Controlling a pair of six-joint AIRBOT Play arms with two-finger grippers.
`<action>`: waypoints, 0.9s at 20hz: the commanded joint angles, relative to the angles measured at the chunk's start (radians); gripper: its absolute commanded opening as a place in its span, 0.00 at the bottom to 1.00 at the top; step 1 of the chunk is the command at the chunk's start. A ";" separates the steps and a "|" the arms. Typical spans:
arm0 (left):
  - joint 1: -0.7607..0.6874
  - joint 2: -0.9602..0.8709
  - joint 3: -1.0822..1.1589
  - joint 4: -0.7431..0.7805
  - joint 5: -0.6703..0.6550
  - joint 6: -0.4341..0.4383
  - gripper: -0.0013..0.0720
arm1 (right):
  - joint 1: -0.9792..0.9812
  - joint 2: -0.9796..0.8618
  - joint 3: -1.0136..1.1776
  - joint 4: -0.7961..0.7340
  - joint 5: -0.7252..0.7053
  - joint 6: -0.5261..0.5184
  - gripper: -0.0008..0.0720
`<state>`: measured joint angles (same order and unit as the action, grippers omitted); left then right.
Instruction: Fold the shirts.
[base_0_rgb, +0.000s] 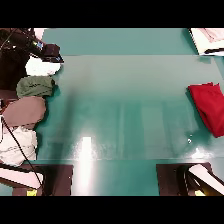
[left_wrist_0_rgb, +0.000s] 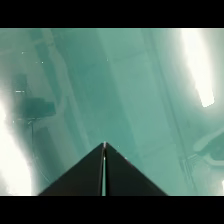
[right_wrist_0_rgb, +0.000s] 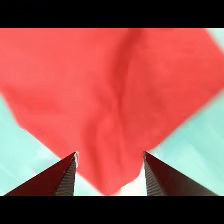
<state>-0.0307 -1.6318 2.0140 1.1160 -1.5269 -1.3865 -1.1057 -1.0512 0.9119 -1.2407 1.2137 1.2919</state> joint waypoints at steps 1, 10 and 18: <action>0.000 0.001 0.000 -0.001 0.000 0.008 0.05 | -0.006 -0.026 0.088 -0.228 0.169 0.092 0.66; 0.000 0.001 0.000 -0.002 0.016 0.006 0.05 | 0.487 0.071 0.105 0.215 0.243 0.095 0.60; 0.000 0.001 0.000 -0.002 0.067 0.006 0.05 | 1.057 0.092 0.098 0.220 0.136 0.133 0.03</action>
<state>-0.0311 -1.6318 2.0140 1.1137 -1.4849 -1.3808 -0.2028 -0.9638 1.0111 -1.0370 1.3899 1.4052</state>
